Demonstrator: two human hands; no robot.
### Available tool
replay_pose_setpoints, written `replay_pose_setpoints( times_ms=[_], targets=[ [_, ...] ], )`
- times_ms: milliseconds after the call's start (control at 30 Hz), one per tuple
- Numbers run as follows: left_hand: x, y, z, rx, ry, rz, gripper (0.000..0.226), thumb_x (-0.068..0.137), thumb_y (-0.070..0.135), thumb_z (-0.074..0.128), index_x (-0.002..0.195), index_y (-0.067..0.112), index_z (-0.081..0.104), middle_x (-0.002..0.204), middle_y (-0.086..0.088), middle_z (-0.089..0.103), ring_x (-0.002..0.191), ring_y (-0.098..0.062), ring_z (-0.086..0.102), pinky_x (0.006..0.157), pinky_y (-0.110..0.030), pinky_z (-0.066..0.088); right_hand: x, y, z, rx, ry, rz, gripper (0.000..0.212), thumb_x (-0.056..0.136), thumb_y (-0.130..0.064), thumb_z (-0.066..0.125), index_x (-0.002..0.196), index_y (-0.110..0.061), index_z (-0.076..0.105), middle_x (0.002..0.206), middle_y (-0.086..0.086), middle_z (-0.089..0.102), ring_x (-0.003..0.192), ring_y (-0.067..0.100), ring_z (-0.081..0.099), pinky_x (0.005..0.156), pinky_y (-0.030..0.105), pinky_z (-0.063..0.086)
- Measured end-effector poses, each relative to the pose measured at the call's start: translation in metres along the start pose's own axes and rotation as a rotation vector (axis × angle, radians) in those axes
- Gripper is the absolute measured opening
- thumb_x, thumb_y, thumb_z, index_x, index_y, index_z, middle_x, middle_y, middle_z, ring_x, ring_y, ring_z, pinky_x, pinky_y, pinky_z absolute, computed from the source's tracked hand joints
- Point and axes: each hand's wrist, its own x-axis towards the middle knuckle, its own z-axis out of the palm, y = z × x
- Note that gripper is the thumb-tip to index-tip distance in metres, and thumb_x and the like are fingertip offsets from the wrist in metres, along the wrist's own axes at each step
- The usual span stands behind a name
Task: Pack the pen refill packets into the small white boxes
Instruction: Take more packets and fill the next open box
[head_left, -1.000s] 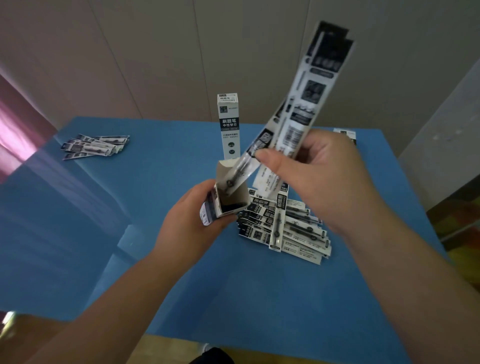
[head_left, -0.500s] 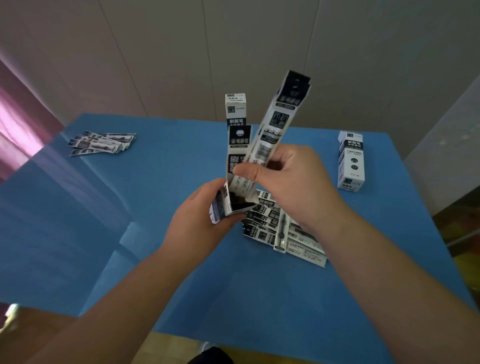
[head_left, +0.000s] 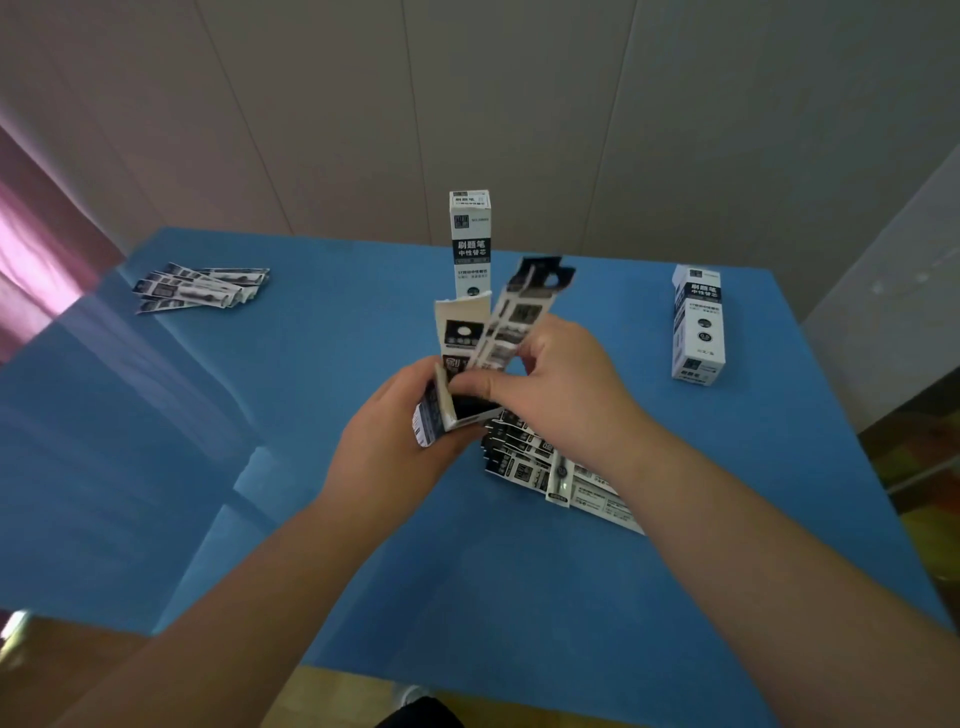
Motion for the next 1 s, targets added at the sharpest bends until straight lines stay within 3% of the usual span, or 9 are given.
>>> replay_pose_setpoints(
  times_ms=[100,167,300,400,533,700,800,900,1000],
  targets=[
    [0.001,0.0,0.0,-0.006,0.004,0.004,0.042,0.077,0.054,0.07,0.117,0.047,0.058,0.111,0.026,0.067,0.106,-0.002,0.063,0.089,-0.032,0.053,0.001,0.0,0.0,0.001,-0.051,-0.033,0.021,0.08,-0.033,0.083,0.094,-0.043,0.07,0.09,-0.038,0.066,0.091,-0.022,0.058,0.07,-0.001,0.04],
    [0.002,0.0,-0.001,-0.004,0.009,0.005,0.042,0.076,0.057,0.068,0.116,0.054,0.055,0.111,0.028,0.065,0.105,0.002,0.061,0.084,-0.027,0.051,0.002,-0.003,-0.005,-0.038,-0.135,-0.066,0.016,0.086,-0.036,0.078,0.093,-0.045,0.067,0.095,-0.026,0.066,0.09,-0.016,0.058,0.071,0.003,0.04],
    [0.005,0.001,-0.003,-0.007,0.024,-0.005,0.043,0.072,0.06,0.066,0.111,0.066,0.05,0.109,0.03,0.065,0.102,0.004,0.061,0.085,-0.024,0.049,0.0,-0.008,-0.021,0.002,-0.193,-0.094,0.007,0.091,-0.046,0.07,0.093,-0.048,0.063,0.085,-0.019,0.051,0.069,-0.006,0.048,0.065,0.009,0.039],
    [0.004,0.0,-0.002,-0.019,0.021,-0.004,0.045,0.072,0.061,0.066,0.114,0.057,0.054,0.109,0.026,0.067,0.104,-0.002,0.062,0.087,-0.026,0.05,-0.003,-0.012,-0.028,0.027,-0.151,-0.162,0.012,0.091,-0.037,0.071,0.102,-0.035,0.069,0.08,-0.022,0.057,0.066,0.002,0.05,0.063,0.014,0.044],
    [0.003,0.0,-0.003,-0.003,0.018,0.014,0.047,0.073,0.061,0.066,0.117,0.057,0.052,0.11,0.027,0.065,0.103,0.001,0.061,0.084,-0.021,0.048,-0.002,-0.012,-0.02,-0.143,-0.038,-0.228,0.003,0.09,-0.029,0.073,0.092,-0.029,0.076,0.082,-0.016,0.056,0.068,0.001,0.052,0.062,0.011,0.039],
    [0.003,0.002,-0.002,-0.009,0.002,0.017,0.043,0.073,0.058,0.068,0.112,0.065,0.05,0.111,0.028,0.065,0.106,-0.001,0.062,0.088,-0.026,0.051,0.001,-0.008,-0.009,-0.329,-0.075,-0.091,0.009,0.087,-0.041,0.073,0.092,-0.039,0.08,0.086,-0.014,0.05,0.08,-0.001,0.051,0.064,0.021,0.039],
    [0.002,0.001,0.002,0.004,-0.014,0.016,0.046,0.076,0.049,0.077,0.118,0.047,0.057,0.112,0.021,0.067,0.107,-0.005,0.064,0.091,-0.038,0.054,-0.001,-0.016,-0.006,-0.419,-0.118,-0.08,0.011,0.086,-0.034,0.07,0.093,-0.038,0.077,0.101,-0.012,0.056,0.089,0.007,0.057,0.075,0.033,0.052],
    [0.001,-0.002,0.002,0.011,-0.012,0.024,0.048,0.079,0.041,0.079,0.122,0.039,0.059,0.113,0.018,0.067,0.107,-0.007,0.064,0.092,-0.041,0.054,-0.003,-0.017,-0.017,-0.493,-0.061,-0.129,0.012,0.085,-0.036,0.071,0.096,-0.04,0.071,0.093,-0.014,0.049,0.078,0.001,0.052,0.068,0.028,0.049],
    [0.002,-0.004,0.0,0.01,0.009,0.024,0.052,0.078,0.042,0.078,0.125,0.047,0.055,0.117,0.021,0.067,0.109,-0.003,0.063,0.093,-0.033,0.052,-0.006,-0.008,-0.033,-0.477,-0.004,-0.113,0.006,0.087,-0.042,0.071,0.092,-0.041,0.068,0.089,-0.015,0.049,0.075,-0.001,0.051,0.066,0.028,0.046]
  ],
)
